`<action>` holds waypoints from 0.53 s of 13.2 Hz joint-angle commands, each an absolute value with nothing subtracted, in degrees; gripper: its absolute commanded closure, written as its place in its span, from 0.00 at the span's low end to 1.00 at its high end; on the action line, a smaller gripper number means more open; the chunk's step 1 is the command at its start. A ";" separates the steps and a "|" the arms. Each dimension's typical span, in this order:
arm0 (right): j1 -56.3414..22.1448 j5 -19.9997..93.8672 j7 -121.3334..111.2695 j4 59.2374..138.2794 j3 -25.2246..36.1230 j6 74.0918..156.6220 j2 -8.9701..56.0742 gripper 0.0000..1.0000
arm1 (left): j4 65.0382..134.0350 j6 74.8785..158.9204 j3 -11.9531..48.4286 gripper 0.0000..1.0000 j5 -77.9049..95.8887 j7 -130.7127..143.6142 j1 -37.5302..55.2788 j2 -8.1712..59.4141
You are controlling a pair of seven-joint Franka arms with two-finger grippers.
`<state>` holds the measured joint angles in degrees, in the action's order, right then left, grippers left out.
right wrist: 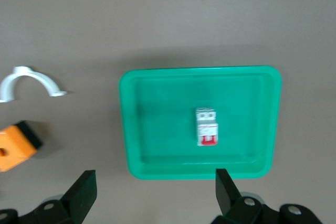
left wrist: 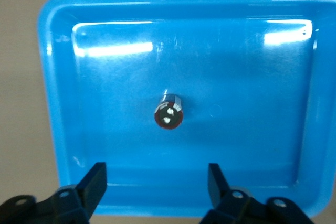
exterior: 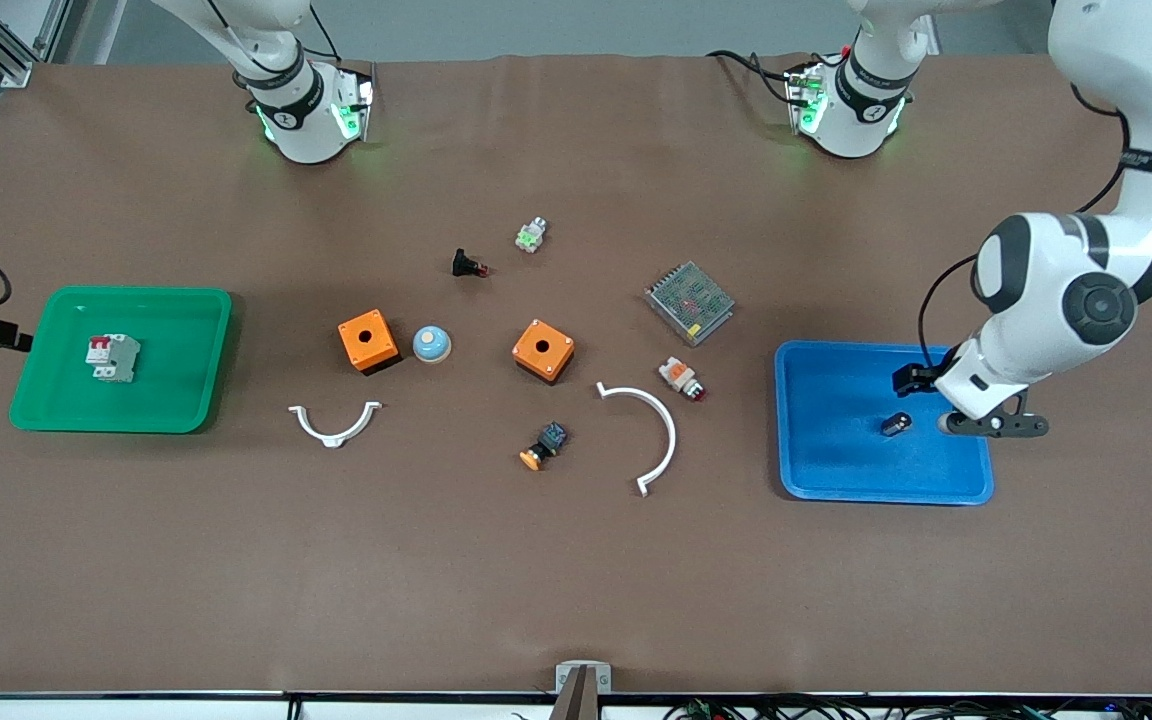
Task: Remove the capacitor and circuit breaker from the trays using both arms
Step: 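Lower the left gripper over the capacitor while the right gripper reaches the breaker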
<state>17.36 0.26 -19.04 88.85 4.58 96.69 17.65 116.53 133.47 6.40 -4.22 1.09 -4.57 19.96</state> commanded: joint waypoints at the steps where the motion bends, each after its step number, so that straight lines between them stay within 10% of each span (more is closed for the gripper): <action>1: 22.22 0.09 -24.68 87.98 3.52 99.13 21.35 0.00 | 116.02 136.22 6.68 0.26 -5.19 1.32 -5.45 23.19; 7: 25.84 0.00 -26.72 105.62 3.60 115.72 19.87 0.00 | 115.23 140.45 6.68 0.37 -5.19 1.49 -5.45 26.80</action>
